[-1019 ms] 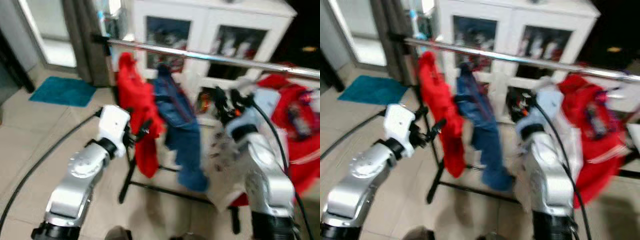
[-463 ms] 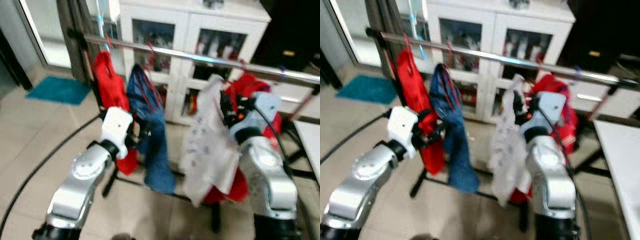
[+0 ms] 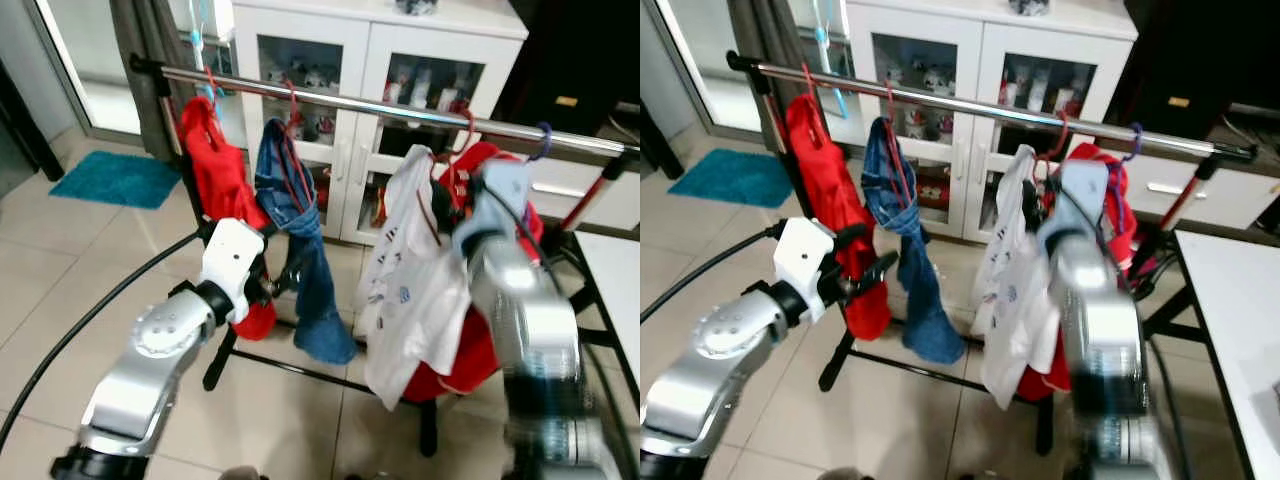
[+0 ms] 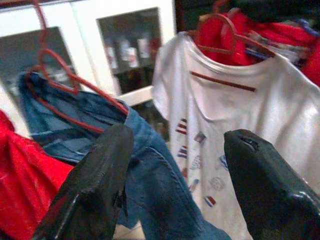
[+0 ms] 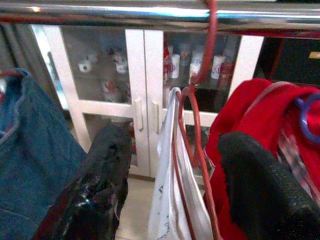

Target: Hang hanger

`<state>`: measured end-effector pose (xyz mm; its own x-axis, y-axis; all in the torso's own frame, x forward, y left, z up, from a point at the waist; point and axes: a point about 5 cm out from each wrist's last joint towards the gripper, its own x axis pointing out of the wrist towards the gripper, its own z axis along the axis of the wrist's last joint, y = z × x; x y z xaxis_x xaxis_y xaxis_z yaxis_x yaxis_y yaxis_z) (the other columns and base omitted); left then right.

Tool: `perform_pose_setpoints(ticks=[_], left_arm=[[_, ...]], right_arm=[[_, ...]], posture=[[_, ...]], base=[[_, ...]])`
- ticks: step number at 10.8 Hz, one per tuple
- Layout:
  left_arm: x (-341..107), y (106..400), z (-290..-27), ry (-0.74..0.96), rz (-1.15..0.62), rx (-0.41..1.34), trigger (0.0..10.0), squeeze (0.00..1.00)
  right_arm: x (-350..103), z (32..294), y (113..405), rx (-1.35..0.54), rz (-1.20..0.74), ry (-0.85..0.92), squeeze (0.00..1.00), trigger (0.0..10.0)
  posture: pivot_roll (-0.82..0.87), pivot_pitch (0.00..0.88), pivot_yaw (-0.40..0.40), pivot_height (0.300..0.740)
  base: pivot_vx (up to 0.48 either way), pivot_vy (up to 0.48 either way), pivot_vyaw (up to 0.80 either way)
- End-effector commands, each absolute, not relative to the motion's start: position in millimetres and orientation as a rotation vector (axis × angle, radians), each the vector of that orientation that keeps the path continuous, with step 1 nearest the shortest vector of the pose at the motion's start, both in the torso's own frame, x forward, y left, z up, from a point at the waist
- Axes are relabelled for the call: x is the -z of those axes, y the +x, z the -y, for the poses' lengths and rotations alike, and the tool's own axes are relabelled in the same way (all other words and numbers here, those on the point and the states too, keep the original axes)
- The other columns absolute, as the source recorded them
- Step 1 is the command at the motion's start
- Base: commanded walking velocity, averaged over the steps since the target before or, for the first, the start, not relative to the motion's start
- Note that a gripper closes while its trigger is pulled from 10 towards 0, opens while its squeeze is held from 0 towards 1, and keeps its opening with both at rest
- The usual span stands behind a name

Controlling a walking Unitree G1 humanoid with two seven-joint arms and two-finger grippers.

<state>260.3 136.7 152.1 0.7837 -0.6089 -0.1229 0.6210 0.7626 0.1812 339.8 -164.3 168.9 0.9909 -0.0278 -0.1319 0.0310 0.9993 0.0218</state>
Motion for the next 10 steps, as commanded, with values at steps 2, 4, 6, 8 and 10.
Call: perform_pose_setpoints(ticks=[2,4,6,8,10], left_arm=[[-156.6,253.5,-136.9,0.214,-0.061,0.774,10.0,0.00],[-159.3,246.0,-139.6,0.208,-0.090,0.878,10.0,0.00],[-160.1,243.2,-142.3,0.209,-0.100,0.900,10.0,0.00],[-160.3,242.5,-140.7,0.192,-0.110,0.941,10.0,0.00],[-161.4,243.0,-139.3,0.186,-0.124,0.987,10.0,0.00]], right_arm=[[-169.0,176.4,359.2,0.034,-0.209,-0.030,1.00,10.0],[-180.5,194.9,375.6,0.097,-0.217,-0.079,1.00,10.0],[-190.9,205.5,377.4,0.103,-0.215,-0.079,1.00,10.0],[-187.3,216.7,378.2,0.089,-0.256,-0.034,0.18,10.0],[-177.9,213.4,385.4,-0.019,-0.323,0.103,0.00,10.0]], posture=[[0.09,0.038,-0.044,0.740],[0.10,0.035,-0.053,0.740],[0.09,0.036,-0.056,0.740],[0.08,0.039,-0.046,0.740],[0.07,0.041,-0.037,0.740]], base=[[0.000,0.000,0.00],[0.000,0.000,0.00],[0.000,0.000,0.00],[0.000,0.000,0.00],[0.000,0.000,0.00]])
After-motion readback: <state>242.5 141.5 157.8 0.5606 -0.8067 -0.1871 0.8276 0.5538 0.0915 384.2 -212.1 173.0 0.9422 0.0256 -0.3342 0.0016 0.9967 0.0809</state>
